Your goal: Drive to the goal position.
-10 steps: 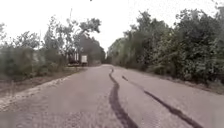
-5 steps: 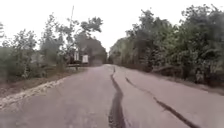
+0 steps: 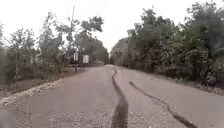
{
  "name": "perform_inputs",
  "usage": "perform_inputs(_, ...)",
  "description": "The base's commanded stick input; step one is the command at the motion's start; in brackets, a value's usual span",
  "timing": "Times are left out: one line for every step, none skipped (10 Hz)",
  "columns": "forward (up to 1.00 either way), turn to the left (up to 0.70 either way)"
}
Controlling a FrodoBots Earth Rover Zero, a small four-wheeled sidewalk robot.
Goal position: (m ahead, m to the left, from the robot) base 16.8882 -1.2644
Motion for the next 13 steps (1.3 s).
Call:
perform_inputs(1.00,0.00)
perform_inputs(1.00,0.00)
perform_inputs(1.00,0.00)
perform_inputs(1.00,0.00)
perform_inputs(1.00,0.00)
perform_inputs(1.00,0.00)
perform_inputs(1.00,0.00)
perform_inputs(1.00,0.00)
perform_inputs(1.00,0.00)
perform_inputs(1.00,0.00)
perform_inputs(1.00,0.00)
perform_inputs(1.00,0.00)
perform_inputs(1.00,0.00)
